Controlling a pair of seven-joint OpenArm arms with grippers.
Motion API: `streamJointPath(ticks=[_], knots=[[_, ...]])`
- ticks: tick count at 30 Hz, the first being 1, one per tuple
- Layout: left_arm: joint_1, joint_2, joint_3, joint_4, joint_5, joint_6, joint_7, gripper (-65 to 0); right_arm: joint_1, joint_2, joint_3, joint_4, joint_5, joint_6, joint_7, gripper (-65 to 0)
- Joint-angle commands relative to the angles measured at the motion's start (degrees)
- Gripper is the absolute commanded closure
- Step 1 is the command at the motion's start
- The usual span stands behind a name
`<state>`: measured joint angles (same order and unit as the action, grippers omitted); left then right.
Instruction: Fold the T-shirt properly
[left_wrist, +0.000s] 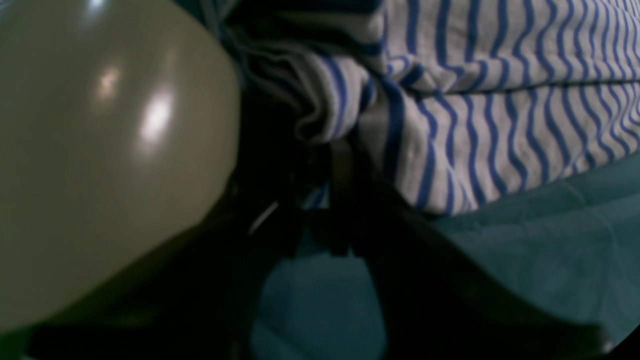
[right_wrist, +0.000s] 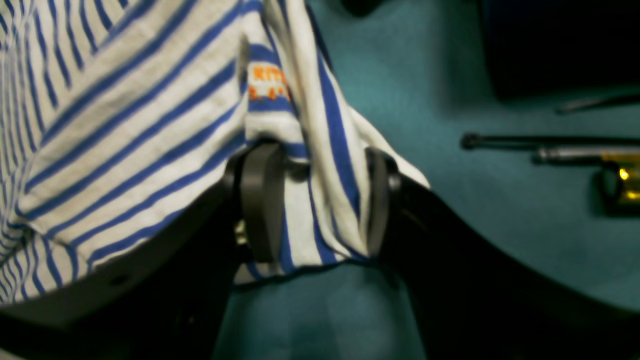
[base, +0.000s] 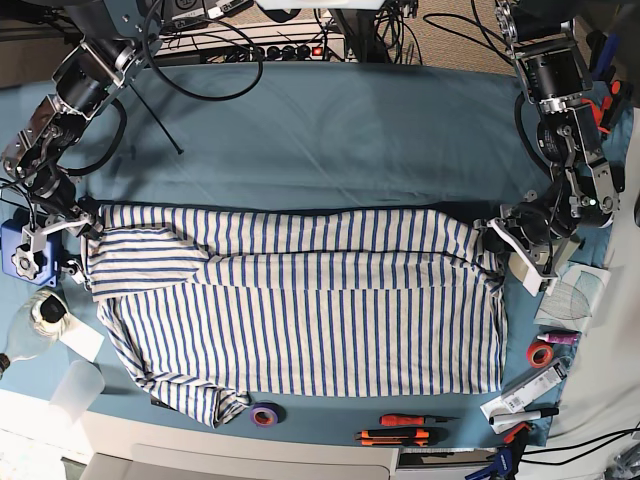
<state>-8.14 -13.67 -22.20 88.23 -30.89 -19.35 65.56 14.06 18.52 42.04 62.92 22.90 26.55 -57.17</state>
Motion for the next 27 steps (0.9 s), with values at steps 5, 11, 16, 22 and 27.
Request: streamJointPath(ticks=[5, 11, 16, 22, 27], knots=[[-0.96, -0.61, -0.07, 0.92, -0.61, -0.28, -0.87, 0.0, 0.33, 0.55, 0.00, -1.86, -1.99, -1.09, -3.17, -7.2], [-0.09, -0.81, -0.07, 0.90, 2.82, 1.62, -0.52, 0.0, 0.92, 3.89, 0.00, -1.49, 2.03, -1.07, -4.61, 0.0], [-0.33, -1.79, -0.07, 0.92, -0.07, 1.62, 0.35, 0.0, 1.66, 7.10, 0.00, 0.13, 5.84, -0.72, -8.79, 0.0], [-0.44, -2.64, -0.09, 1.09, 0.00, 1.68, 2.21, 0.0, 1.62, 9.11, 0.07, 5.14, 8.17, -0.22, -12.22, 0.0], [-0.31, -3.82, -0.09, 2.08, 0.00, 1.62, 3.52, 0.0, 1.60, 8.94, 0.07, 11.54, 10.60, -0.22, -16.04, 0.0]])
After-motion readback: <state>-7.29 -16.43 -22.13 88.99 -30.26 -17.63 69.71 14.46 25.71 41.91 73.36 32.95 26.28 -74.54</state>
